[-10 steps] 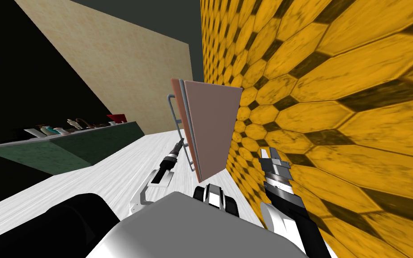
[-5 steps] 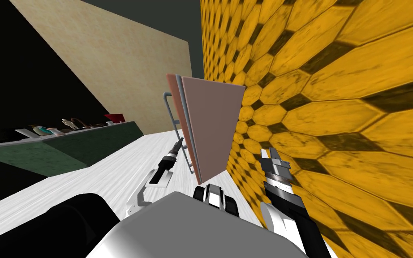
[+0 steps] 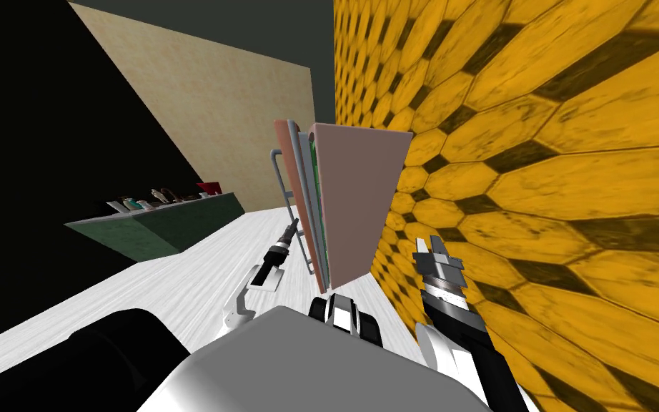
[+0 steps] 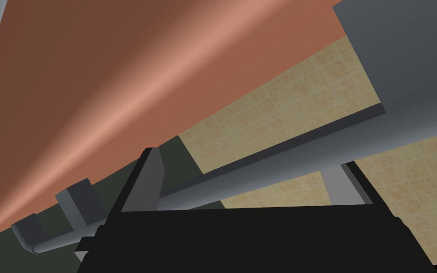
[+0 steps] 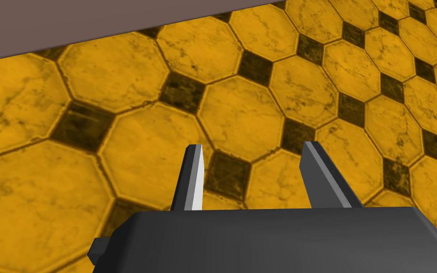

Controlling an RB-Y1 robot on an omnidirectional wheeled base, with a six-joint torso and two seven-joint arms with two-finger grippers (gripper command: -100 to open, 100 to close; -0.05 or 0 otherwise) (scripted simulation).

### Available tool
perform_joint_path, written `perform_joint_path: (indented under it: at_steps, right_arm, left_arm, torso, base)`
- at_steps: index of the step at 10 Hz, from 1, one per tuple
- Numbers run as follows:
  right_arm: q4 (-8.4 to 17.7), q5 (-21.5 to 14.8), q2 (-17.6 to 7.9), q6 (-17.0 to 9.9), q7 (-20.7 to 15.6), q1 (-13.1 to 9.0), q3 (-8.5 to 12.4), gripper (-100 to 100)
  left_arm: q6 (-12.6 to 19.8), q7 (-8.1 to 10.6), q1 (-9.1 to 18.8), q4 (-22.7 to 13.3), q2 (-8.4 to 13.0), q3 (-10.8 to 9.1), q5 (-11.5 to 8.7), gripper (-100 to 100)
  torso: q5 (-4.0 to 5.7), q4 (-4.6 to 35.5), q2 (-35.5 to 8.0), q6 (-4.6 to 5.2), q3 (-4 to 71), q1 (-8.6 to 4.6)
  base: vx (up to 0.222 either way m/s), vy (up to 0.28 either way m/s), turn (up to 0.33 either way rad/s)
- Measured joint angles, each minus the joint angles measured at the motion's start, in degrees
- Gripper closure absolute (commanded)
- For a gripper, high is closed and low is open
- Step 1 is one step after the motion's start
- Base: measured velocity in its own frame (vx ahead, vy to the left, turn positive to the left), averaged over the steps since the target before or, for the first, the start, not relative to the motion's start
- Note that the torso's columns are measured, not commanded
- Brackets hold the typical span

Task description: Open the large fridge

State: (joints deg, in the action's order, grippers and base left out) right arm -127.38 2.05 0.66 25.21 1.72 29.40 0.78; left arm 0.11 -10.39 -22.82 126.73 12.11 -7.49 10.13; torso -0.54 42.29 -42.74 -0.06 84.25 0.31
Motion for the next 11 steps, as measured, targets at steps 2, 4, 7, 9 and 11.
perform_joint_path:
  at_steps: [2,4,7,9,11]
  right_arm:
    - [-0.01,0.00,0.01,0.01,0.00,0.01,0.00,0]
    - [0.00,0.00,0.01,0.00,0.00,-0.01,-0.01,0]
    - [-0.01,0.00,0.03,0.00,0.00,-0.01,-0.03,0]
    - [-0.01,0.00,0.02,0.00,0.00,-0.01,-0.03,0]
    - [-0.01,0.00,0.02,0.00,0.00,-0.01,-0.02,0]
  left_arm:
    - [-0.61,-1.12,3.06,-2.86,-0.74,1.59,-0.38,100]
    - [-0.88,-1.74,6.88,-6.23,-0.62,3.87,-1.03,100]
    - [-0.24,-2.49,8.42,-7.14,-1.37,6.00,-0.50,100]
    - [-0.08,-2.37,8.48,-7.21,-1.22,6.11,-0.62,100]
    - [-0.04,-2.48,8.42,-7.04,-1.39,6.27,-0.49,100]
  torso:
    - [-0.16,-0.06,0.19,0.01,0.14,0.21]
    - [-0.30,-0.07,0.45,0.36,0.37,0.32]
    - [-0.61,-0.16,0.65,0.70,0.18,0.41]
    - [-0.67,-0.11,0.60,0.65,0.15,0.73]
    - [-0.66,-0.09,0.59,0.65,0.17,0.72]
  base:
    - [-0.035,0.171,0.354]
    - [-0.028,0.083,0.049]
    - [-0.003,-0.013,-0.006]
    - [0.000,-0.008,-0.005]
    - [-0.032,0.049,-0.099]
